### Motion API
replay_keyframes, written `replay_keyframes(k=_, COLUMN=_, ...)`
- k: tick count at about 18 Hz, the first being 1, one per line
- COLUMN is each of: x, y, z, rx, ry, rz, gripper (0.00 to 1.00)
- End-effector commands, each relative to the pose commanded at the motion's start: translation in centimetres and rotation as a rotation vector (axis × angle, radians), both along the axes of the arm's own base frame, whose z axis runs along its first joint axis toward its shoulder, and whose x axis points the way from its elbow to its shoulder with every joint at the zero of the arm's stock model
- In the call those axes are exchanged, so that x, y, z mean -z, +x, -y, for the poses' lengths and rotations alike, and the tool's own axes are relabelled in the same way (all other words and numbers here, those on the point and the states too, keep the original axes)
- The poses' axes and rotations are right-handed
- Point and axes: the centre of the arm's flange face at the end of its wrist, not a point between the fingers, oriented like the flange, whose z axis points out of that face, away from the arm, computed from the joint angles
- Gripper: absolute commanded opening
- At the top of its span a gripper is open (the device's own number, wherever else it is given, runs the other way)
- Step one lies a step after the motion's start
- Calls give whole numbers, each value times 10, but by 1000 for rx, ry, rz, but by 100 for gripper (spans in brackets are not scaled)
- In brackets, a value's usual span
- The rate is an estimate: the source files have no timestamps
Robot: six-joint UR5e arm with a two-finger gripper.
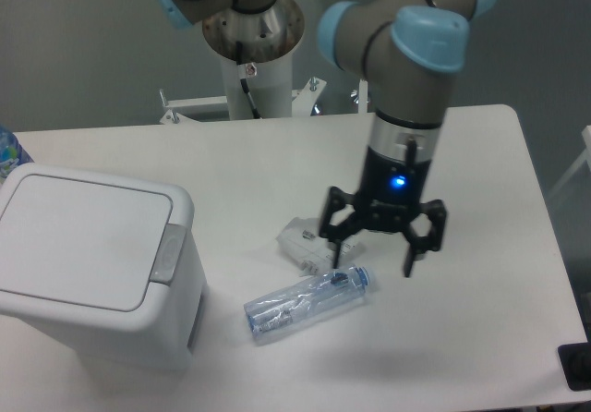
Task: Open the trash can
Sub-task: 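Move the gripper toward the grey button on the trash can lid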
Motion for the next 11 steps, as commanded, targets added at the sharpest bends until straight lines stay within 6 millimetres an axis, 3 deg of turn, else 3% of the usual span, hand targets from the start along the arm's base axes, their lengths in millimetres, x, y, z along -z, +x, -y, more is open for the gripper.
replay_keyframes(k=2, x=-13, y=19, z=-4, rx=20, ry=38, rz=25, gripper=100)
replay_keyframes(k=6, x=-12, y=36, z=-11, rx=25, ry=39, rz=51, gripper=100)
replay_keyframes(k=11, x=-9, y=36, z=-13, rx=14, ry=36, rz=66, gripper=100)
